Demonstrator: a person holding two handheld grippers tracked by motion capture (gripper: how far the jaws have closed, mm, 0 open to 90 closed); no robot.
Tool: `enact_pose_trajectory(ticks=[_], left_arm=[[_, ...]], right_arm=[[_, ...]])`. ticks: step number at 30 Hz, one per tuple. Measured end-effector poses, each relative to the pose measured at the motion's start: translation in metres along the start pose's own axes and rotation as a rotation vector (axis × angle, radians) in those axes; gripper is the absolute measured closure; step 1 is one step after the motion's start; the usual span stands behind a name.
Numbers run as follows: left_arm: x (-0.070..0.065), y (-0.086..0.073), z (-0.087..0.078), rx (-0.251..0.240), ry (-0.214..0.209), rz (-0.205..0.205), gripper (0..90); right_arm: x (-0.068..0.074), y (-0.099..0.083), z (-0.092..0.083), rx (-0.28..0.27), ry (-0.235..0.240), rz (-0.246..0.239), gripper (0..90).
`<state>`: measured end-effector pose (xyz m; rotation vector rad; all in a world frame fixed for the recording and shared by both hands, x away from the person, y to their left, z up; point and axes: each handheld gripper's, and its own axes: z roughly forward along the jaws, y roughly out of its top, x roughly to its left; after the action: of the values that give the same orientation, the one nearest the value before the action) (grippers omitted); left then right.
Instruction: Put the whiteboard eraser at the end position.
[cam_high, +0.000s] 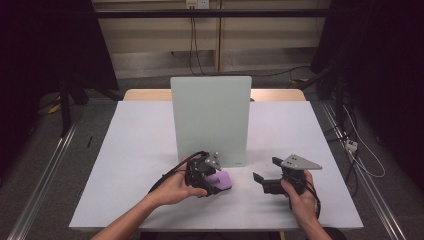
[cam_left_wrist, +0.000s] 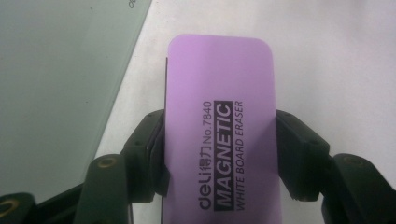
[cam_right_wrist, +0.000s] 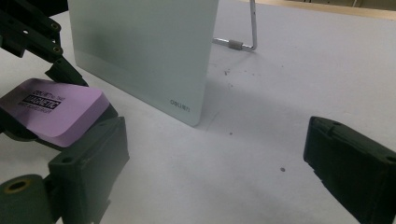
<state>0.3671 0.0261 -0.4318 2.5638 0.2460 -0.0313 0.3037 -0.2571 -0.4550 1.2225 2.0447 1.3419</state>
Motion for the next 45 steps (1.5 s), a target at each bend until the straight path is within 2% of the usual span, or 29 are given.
enact_pose_trajectory(ticks=[1, 4, 5, 7, 9, 10, 11, 14, 15, 19, 20, 21, 22, 24, 25, 27, 28, 29, 30, 33, 37, 38, 40, 42, 45], left_arm=[[0.001, 0.0, -0.001, 0.023, -0.008, 0.007, 40.6], [0.002, 0.0, 0.002, 0.014, -0.005, 0.013, 40.6], [0.001, -0.001, 0.003, 0.002, -0.006, -0.006, 40.5], [0.002, -0.002, 0.004, -0.007, -0.009, -0.014, 40.5], [0.002, -0.003, 0.005, -0.001, -0.007, -0.019, 40.1], [0.004, -0.003, 0.006, 0.017, -0.008, -0.002, 39.7], [0.003, -0.004, 0.008, 0.009, -0.008, -0.016, 38.9], [0.001, -0.003, 0.007, 0.017, -0.009, -0.005, 35.2], [0.001, -0.004, 0.008, -0.009, -0.003, -0.009, 32.7], [0.003, -0.003, 0.002, -0.029, 0.011, -0.022, 25.8], [0.004, -0.003, 0.002, -0.062, 0.009, -0.041, 22.8], [0.004, -0.004, 0.002, -0.079, 0.029, -0.054, 18.0], [0.005, -0.004, 0.001, -0.087, 0.027, -0.063, 15.1], [0.006, -0.004, -0.004, -0.086, 0.04, -0.07, 14.4], [0.008, -0.005, -0.004, -0.114, 0.012, -0.078, 13.0], [0.009, -0.005, -0.008, -0.127, 0.022, -0.097, 9.7], [0.01, -0.006, -0.01, -0.151, 0.019, -0.113, 8.8], [0.011, -0.006, -0.014, -0.149, 0.046, -0.123, 8.6], [0.013, -0.007, -0.016, -0.185, 0.028, -0.126, 7.7], [0.014, -0.008, -0.025, -0.232, 0.06, -0.135, 6.3], [0.014, -0.013, -0.032, -0.288, 0.1, -0.196, 6.2], [0.014, -0.013, -0.033, -0.3, 0.106, -0.201, 6.2], [0.013, -0.015, -0.04, -0.323, 0.152, -0.194, 6.2], [0.014, -0.017, -0.046, -0.337, 0.168, -0.206, 6.0], [0.015, -0.022, -0.054, -0.325, 0.211, -0.208, 5.9]], right_arm=[[0.0, 0.0, 0.0, 0.001, 0.0, 0.001, 6.6], [0.0, 0.0, 0.0, 0.001, 0.001, -0.001, 6.6], [0.0, 0.0, 0.0, 0.001, 0.0, -0.001, 6.6], [0.0, 0.0, -0.001, -0.001, 0.0, 0.002, 6.6], [0.0, 0.0, -0.001, -0.002, 0.0, 0.002, 6.6], [0.0, 0.0, 0.0, -0.001, 0.001, 0.001, 6.6], [0.0, 0.0, 0.0, 0.001, 0.001, -0.001, 6.6], [0.001, 0.0, 0.0, -0.001, 0.002, -0.001, 6.6], [0.0, 0.0, 0.0, -0.001, 0.002, -0.001, 6.6], [0.0, 0.0, -0.001, -0.002, 0.001, 0.001, 6.6], [0.0, 0.0, 0.0, -0.002, 0.002, 0.001, 6.6], [0.0, 0.0, 0.0, -0.001, 0.002, -0.003, 6.6], [0.0, 0.0, 0.0, -0.001, 0.002, -0.004, 6.6], [0.001, 0.0, 0.0, 0.001, 0.001, 0.0, 6.6], [0.001, 0.0, 0.0, 0.001, 0.002, 0.0, 6.6], [0.0, 0.0, 0.0, 0.0, 0.002, 0.002, 6.6], [0.0, 0.0, 0.0, 0.0, 0.002, 0.003, 6.6], [0.0, 0.0, 0.0, -0.001, 0.002, 0.0, 6.6], [0.0, 0.0, 0.0, -0.001, 0.001, 0.001, 6.6], [0.001, 0.0, 0.0, 0.0, 0.002, 0.003, 6.6], [0.001, 0.0, 0.001, 0.002, -0.001, 0.004, 6.5], [0.001, 0.0, 0.001, 0.002, 0.001, 0.004, 6.5], [0.002, 0.0, 0.002, 0.004, 0.002, 0.001, 6.5], [0.002, 0.0, 0.002, 0.006, 0.005, -0.002, 6.5], [0.002, 0.0, 0.003, 0.007, 0.001, 0.001, 6.5]])
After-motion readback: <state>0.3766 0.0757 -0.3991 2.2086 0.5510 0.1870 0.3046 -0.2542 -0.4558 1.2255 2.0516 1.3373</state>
